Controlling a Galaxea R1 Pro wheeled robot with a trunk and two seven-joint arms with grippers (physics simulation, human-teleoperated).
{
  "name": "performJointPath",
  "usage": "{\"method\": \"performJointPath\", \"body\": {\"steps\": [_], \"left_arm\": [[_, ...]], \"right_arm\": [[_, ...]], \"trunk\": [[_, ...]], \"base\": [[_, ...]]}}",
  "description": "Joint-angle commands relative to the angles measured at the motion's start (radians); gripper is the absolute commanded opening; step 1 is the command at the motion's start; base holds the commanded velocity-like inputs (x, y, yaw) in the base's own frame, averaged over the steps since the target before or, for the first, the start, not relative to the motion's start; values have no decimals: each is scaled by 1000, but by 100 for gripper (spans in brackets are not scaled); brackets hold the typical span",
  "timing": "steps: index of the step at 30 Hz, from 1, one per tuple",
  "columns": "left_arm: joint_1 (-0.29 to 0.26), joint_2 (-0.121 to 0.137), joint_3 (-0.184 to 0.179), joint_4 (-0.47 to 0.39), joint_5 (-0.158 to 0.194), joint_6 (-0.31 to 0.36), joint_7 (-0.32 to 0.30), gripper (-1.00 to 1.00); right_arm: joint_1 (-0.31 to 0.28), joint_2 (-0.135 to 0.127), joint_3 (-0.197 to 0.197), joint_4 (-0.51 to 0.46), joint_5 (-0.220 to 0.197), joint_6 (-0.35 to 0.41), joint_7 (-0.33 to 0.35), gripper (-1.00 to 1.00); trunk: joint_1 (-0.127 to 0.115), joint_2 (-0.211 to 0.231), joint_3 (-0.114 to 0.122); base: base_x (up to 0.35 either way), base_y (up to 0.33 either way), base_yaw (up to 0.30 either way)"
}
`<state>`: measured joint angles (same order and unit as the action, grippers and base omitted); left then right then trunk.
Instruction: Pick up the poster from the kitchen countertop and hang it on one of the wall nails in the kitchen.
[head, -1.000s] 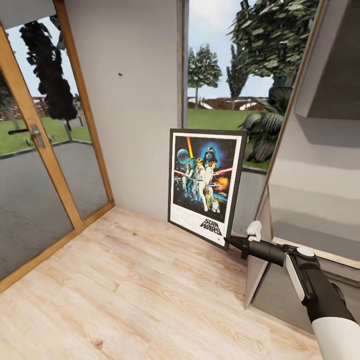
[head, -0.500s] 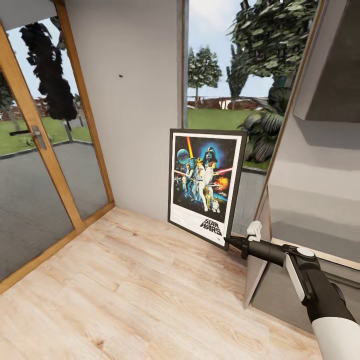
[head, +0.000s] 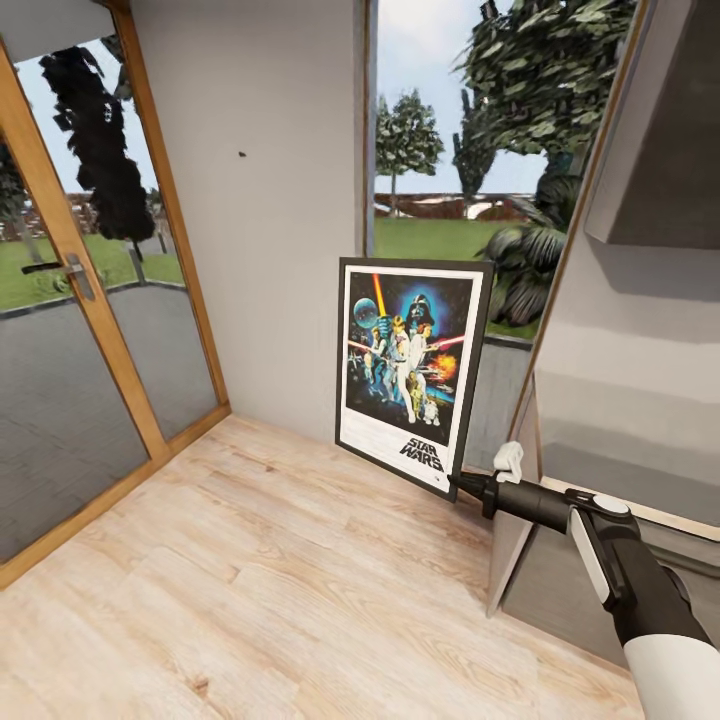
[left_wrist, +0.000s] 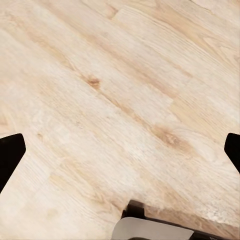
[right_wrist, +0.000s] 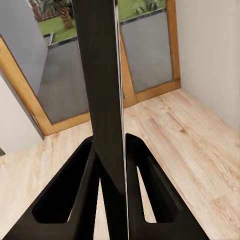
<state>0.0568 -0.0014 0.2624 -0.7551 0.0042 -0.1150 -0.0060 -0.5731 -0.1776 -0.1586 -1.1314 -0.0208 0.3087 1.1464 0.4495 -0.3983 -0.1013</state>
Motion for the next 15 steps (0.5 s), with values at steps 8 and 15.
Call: {"method": "performJointPath", "body": {"steps": [8,15], "left_arm": [[0,0,1,-1,0,-2,-2,100],[0,0,1,-1,0,-2,-2,100]], "right_arm": [[-1,0,-1,-1,-4,12,6,-100],[-1,0,-1,-1,-4,12,6,-100]], "trunk": [[1,-2,-2],[1,-2,-2]], "base": [[0,0,0],[0,0,0]]}}
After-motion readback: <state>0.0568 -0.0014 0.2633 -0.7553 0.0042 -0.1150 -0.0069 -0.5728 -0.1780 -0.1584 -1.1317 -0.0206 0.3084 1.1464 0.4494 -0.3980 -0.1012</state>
